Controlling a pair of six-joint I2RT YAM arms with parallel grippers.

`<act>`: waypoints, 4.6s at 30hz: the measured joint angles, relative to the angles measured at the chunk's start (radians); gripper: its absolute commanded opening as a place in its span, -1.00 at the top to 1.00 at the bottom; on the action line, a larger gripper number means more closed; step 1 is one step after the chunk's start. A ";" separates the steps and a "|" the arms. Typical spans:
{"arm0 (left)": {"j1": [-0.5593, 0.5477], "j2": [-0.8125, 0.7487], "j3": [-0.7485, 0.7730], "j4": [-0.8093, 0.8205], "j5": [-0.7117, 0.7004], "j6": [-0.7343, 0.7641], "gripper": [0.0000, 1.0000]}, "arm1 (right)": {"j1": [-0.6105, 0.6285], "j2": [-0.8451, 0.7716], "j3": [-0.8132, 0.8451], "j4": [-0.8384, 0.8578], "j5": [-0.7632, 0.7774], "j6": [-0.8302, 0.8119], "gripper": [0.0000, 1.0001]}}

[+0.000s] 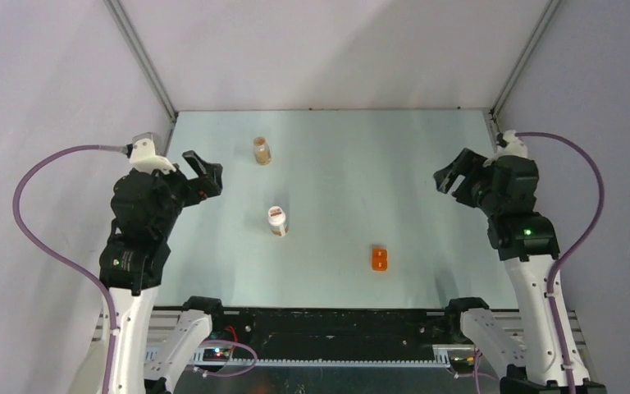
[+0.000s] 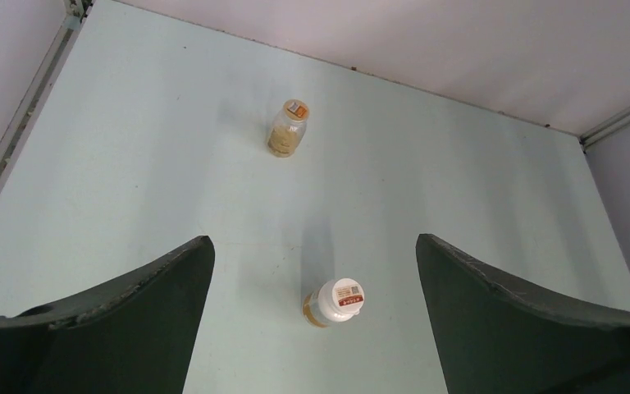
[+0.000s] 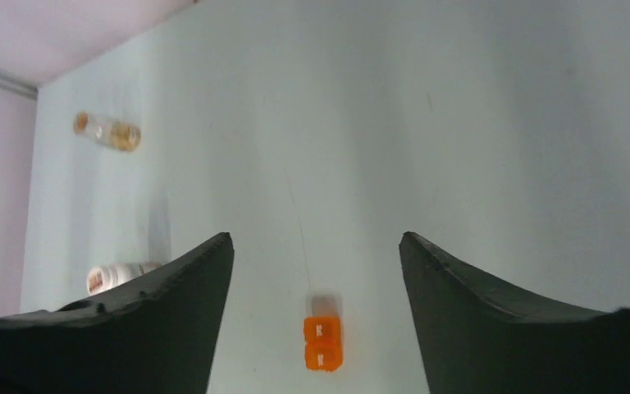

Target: Sort the pills into containers

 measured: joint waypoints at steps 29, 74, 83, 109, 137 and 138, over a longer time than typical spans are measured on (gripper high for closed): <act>0.001 0.001 -0.174 0.023 0.157 -0.001 -0.99 | 0.853 0.415 -0.279 0.055 0.468 0.377 -0.63; -0.068 -0.004 -0.456 0.277 0.363 -0.251 -0.87 | 0.960 0.549 -0.348 0.212 0.417 0.495 0.14; -0.375 0.121 -0.507 0.478 0.367 -0.388 -0.81 | 0.978 0.372 -0.348 0.457 0.274 0.254 0.09; -0.597 0.244 -0.582 0.748 0.242 -0.516 -0.18 | 1.010 0.304 -0.303 0.557 0.265 0.134 0.09; -0.632 0.299 -0.558 0.794 0.286 -0.519 1.00 | 0.906 0.293 -0.278 0.523 -0.003 0.062 -0.28; -0.632 0.298 -0.550 0.790 0.286 -0.512 1.00 | 0.903 0.283 -0.278 0.520 -0.006 0.060 -0.29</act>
